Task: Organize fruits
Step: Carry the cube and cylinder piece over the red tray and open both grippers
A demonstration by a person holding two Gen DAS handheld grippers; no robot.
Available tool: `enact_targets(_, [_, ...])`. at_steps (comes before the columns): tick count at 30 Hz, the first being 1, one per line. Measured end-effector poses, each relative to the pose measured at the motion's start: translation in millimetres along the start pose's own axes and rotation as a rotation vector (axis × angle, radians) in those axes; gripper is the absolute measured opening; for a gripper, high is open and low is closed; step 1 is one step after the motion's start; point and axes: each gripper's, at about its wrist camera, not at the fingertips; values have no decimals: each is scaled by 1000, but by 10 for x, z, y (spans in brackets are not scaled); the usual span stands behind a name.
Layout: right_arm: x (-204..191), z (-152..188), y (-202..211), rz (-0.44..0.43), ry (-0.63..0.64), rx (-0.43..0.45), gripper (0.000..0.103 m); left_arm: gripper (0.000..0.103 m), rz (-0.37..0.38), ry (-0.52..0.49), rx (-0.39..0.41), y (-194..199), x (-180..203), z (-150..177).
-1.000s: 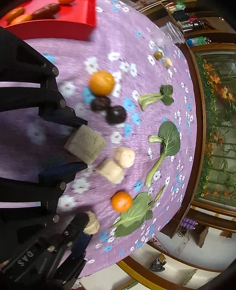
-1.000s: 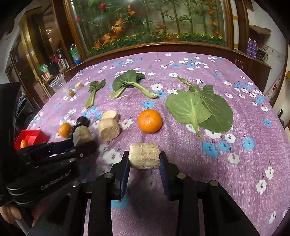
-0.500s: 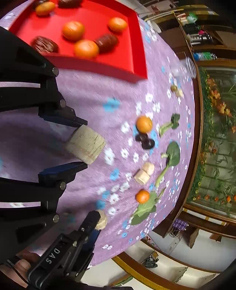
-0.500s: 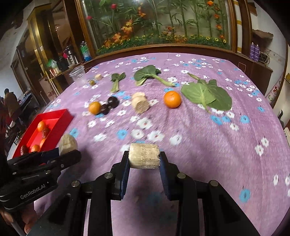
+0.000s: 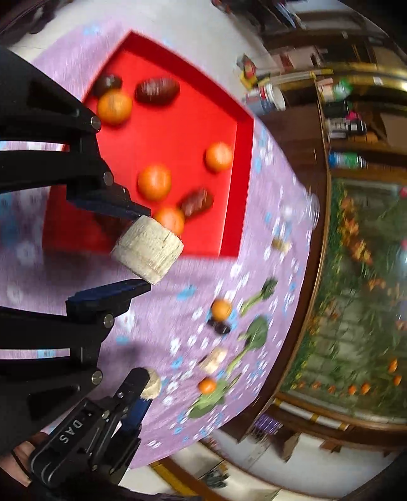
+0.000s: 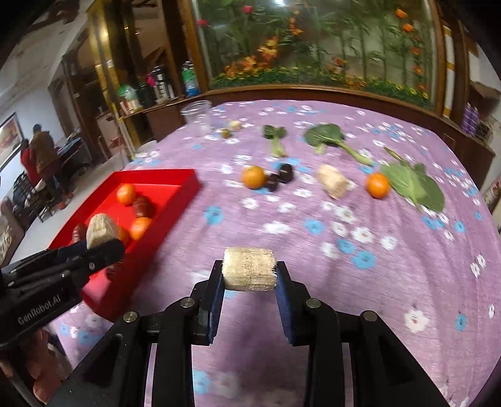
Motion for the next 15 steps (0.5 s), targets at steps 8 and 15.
enact_targets(8, [-590,-252,-98,-63,103,19,34,38,-149,151,-29,-13,-582,-85])
enact_targets(15, [-1029,-462,-329,-113,180,8,34,38,-213,197,-61,-108,-822,-119])
Point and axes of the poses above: each gripper's, at about its wrist camera, not at the fingertips, and y roughly against the way its jaws point, x to its right, z to its underside, and after that the axes turned 8 degrees about -x, right-handed
